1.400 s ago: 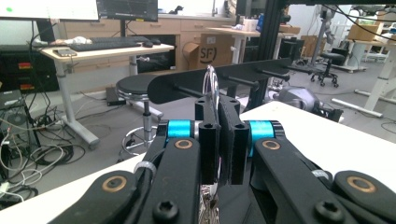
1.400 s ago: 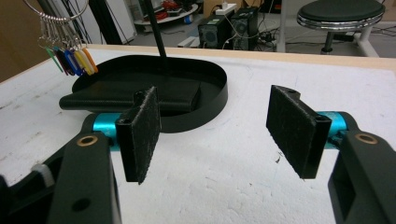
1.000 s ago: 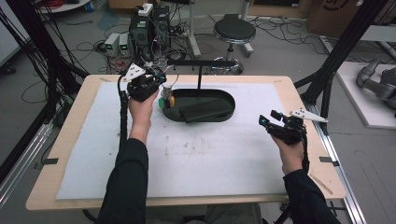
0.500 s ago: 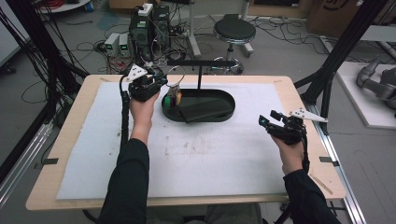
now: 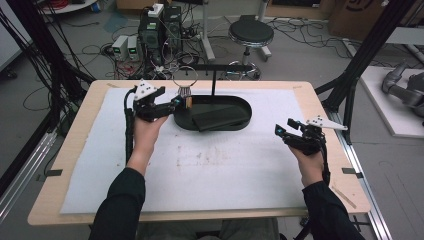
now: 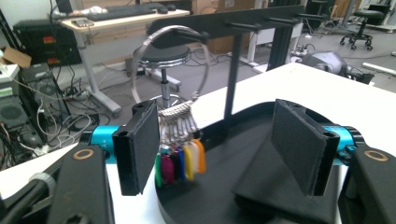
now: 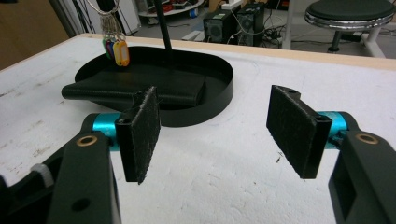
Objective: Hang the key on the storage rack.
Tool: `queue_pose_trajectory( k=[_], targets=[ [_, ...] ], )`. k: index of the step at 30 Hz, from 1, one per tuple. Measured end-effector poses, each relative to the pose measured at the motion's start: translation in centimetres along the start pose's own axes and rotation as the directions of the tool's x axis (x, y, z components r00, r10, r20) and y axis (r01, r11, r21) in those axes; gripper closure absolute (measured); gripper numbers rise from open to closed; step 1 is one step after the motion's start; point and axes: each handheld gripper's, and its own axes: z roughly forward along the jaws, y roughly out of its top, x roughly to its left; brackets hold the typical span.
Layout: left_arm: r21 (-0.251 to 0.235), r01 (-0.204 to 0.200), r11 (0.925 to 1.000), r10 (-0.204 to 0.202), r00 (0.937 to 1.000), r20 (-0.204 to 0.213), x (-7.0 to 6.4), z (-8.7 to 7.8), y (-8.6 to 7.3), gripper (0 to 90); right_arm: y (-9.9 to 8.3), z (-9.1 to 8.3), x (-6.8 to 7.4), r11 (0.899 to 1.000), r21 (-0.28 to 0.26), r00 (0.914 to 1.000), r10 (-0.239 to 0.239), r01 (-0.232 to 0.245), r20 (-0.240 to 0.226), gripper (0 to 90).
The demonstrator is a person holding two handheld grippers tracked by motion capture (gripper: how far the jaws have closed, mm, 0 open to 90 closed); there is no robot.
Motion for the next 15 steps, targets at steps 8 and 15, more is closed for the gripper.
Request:
queue_pose_trajectory(
  k=[8,15],
  targets=[
    [0.038,-0.097,0.9946,0.092,0.9892,0.114,-2.9,-4.6,-2.5,30.8,-0.1,0.5,0.2,0.998,0.029,0.9981,-0.058,0.058,-0.021,33.9],
    [0.061,-0.116,0.9913,0.107,0.9851,0.134,-3.8,-8.3,-5.7,28.4,-0.3,0.6,0.2,0.994,0.056,0.9953,-0.091,0.093,-0.033,30.3]
  ],
)
